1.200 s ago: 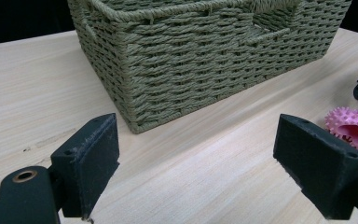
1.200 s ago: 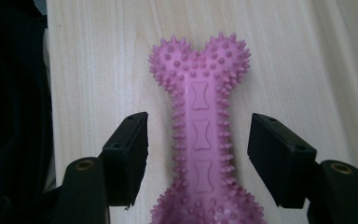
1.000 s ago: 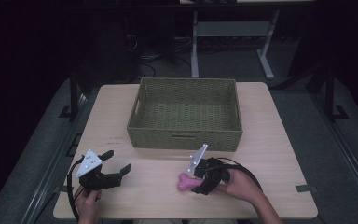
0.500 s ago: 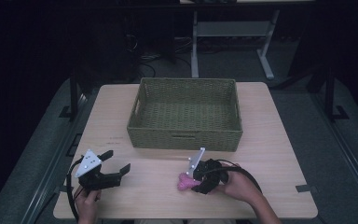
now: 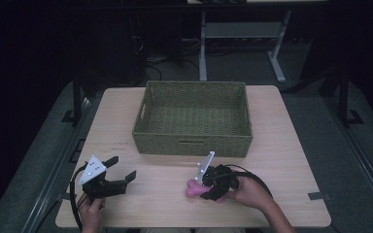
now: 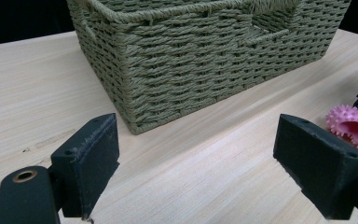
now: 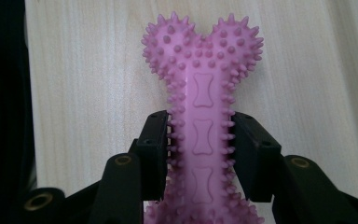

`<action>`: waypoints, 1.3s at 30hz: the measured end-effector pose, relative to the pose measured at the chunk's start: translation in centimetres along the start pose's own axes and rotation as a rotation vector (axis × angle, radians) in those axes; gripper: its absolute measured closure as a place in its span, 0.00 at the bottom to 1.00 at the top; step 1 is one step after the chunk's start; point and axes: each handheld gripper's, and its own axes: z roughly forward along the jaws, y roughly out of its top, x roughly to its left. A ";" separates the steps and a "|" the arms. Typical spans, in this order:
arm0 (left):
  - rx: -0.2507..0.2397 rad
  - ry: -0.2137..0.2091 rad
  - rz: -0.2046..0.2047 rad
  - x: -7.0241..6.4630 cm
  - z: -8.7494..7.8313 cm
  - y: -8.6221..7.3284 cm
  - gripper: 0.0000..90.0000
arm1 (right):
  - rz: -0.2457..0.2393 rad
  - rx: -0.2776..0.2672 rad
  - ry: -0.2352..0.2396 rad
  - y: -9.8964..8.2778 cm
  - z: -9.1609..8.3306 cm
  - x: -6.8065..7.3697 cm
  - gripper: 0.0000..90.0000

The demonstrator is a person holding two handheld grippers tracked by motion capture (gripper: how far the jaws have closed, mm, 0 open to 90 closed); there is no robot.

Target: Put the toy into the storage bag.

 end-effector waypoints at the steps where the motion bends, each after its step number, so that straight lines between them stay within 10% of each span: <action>1: -0.001 0.000 -0.002 0.0 0.0 0.0 0.15 | 0.006 -0.002 0.005 0.0 -0.1 -0.1 0.64; 39: 0.000 0.007 -0.001 0.1 -0.2 0.0 0.15 | 0.064 -0.141 0.066 0.3 -7.6 -4.4 0.64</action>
